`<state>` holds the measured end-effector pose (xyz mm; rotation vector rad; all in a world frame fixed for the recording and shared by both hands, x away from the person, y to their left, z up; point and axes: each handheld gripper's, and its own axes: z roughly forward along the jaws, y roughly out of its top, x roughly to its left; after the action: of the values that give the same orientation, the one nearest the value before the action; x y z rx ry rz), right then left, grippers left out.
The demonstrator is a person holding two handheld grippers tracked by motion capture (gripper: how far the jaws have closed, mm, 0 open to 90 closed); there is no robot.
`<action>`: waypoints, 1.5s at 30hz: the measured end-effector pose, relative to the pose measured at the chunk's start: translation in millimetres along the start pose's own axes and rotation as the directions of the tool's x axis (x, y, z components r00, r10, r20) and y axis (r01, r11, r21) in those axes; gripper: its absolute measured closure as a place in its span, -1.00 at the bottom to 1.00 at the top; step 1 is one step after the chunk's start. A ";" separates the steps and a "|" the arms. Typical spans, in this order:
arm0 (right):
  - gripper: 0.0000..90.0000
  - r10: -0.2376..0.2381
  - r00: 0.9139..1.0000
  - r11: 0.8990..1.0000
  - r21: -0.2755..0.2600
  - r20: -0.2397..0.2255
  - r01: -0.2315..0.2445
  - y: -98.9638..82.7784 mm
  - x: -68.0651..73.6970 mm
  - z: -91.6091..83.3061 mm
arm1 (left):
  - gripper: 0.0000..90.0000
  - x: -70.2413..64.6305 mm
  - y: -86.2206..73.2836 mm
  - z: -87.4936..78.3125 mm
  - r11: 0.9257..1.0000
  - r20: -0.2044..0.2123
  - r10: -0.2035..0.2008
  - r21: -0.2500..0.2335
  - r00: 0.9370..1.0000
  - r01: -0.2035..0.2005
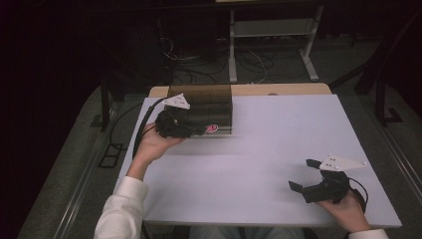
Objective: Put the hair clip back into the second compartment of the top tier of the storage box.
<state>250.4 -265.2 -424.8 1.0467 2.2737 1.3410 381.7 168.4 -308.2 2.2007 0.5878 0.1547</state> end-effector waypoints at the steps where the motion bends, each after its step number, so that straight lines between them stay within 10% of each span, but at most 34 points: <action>1: -1.00 0.001 1.000 1.000 -0.001 0.000 -0.001 0.1 0.1 -0.1 | 0.66 0.4 0.2 -0.2 1.000 -0.002 -0.002 0.000 1.000 0.002; 45: -1.00 0.001 1.000 1.000 0.004 -0.001 -0.001 -0.2 0.0 0.8 | 0.65 34.8 5.0 -1.0 0.997 -0.084 -0.066 0.022 0.994 0.068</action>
<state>250.8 -264.8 -425.4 1.0494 2.2777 1.3380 413.9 182.5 -306.7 2.2035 0.7122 0.2062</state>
